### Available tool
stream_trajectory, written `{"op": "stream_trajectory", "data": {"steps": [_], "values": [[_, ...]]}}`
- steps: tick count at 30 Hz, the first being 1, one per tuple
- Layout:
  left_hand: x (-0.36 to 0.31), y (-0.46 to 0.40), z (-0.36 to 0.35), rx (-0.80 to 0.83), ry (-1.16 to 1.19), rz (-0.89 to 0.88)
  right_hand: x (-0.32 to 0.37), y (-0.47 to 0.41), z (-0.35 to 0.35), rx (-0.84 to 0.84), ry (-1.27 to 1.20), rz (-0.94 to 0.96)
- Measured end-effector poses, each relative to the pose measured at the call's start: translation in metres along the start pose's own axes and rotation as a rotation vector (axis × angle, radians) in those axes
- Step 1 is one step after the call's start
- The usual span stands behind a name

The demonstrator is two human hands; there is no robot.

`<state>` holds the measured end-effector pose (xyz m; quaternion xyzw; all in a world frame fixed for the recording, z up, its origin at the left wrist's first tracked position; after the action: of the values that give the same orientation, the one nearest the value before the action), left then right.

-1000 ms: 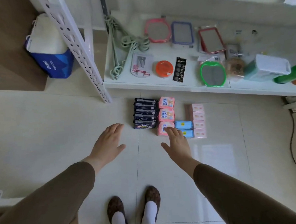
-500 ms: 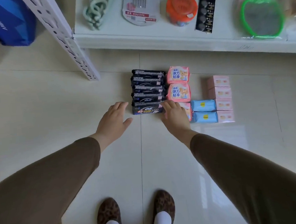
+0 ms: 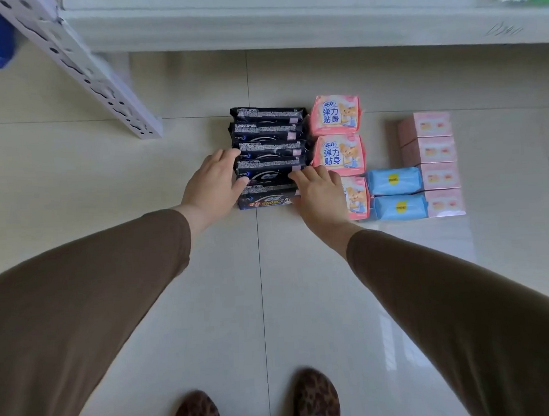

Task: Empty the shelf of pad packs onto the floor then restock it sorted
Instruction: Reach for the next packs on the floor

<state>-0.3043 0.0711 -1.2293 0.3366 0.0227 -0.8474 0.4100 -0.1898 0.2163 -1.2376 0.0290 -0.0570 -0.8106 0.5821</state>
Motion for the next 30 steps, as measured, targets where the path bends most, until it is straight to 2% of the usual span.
{"op": "stream_trajectory", "data": {"steps": [11, 20, 25, 30], "values": [[0.007, -0.022, -0.016, 0.003, -0.031, -0.038, 0.008, -0.004, -0.017, 0.030, 0.078, 0.095], [0.013, -0.025, -0.027, 0.032, 0.003, -0.029, 0.027, 0.008, -0.022, 0.006, 0.031, 0.192], [0.027, -0.016, -0.010, 0.015, 0.026, 0.022, 0.037, 0.025, -0.015, 0.039, -0.033, 0.237], [0.037, 0.014, 0.033, 0.016, 0.032, 0.087, 0.036, 0.045, 0.025, 0.039, -0.091, 0.243]]}}
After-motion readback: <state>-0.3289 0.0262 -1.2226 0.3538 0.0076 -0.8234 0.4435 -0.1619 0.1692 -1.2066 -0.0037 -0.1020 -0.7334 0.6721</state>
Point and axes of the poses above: each hand's wrist, its own y-axis away from the middle knuckle, its own z-axis out of the back of the hand, x = y × z, the point moved 10 cm from there along -y, towards the middle knuckle, and after that the axes turned 7 degrees about y, right-handed, at the moved point
